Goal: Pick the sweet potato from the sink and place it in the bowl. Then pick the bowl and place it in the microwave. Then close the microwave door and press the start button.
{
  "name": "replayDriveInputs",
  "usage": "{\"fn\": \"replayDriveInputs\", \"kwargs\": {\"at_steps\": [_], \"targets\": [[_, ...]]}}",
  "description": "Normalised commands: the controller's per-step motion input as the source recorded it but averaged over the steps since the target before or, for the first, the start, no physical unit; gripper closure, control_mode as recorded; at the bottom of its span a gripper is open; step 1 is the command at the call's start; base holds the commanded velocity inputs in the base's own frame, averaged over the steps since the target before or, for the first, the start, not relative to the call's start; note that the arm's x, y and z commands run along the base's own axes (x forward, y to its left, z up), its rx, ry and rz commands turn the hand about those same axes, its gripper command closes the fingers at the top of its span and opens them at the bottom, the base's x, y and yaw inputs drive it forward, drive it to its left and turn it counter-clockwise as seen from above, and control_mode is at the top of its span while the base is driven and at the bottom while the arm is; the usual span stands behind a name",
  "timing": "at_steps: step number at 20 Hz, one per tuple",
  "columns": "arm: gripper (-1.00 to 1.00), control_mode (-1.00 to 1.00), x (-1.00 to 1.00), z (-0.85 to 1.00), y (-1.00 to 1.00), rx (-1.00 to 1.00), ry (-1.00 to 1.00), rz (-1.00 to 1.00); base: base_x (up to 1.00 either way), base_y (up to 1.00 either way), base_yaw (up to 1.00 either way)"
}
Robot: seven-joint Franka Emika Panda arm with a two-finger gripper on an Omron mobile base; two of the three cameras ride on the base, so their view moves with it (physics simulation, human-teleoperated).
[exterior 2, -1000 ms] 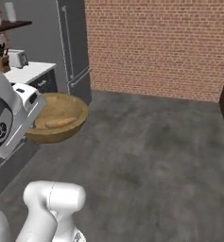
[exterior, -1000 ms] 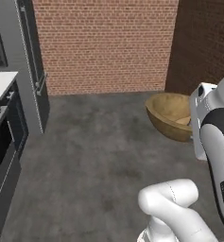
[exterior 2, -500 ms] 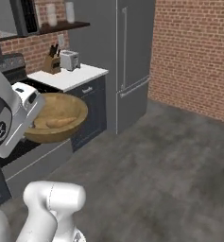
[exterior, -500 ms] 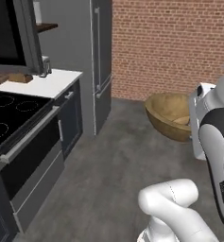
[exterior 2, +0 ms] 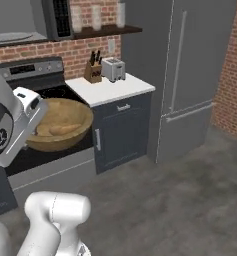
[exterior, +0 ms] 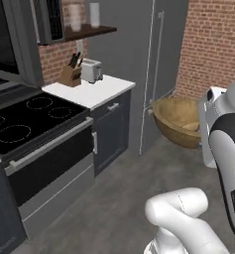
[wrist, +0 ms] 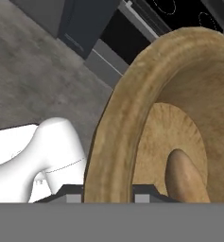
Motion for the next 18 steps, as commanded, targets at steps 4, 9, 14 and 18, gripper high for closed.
{"fn": "replayDriveInputs", "kwargs": {"at_steps": [4,9,14,18], "targets": [[1.0,1.0,0.0,0.0,0.0,0.0,0.0,0.0,0.48,-0.84,0.64],[1.0,1.0,0.0,0.0,0.0,0.0,0.0,0.0,0.42,-0.98,0.59],[1.0,1.0,0.0,0.0,0.0,0.0,0.0,0.0,0.38,-1.0,0.57],[1.0,1.0,0.0,0.0,0.0,0.0,0.0,0.0,0.2,-0.94,0.52]]}}
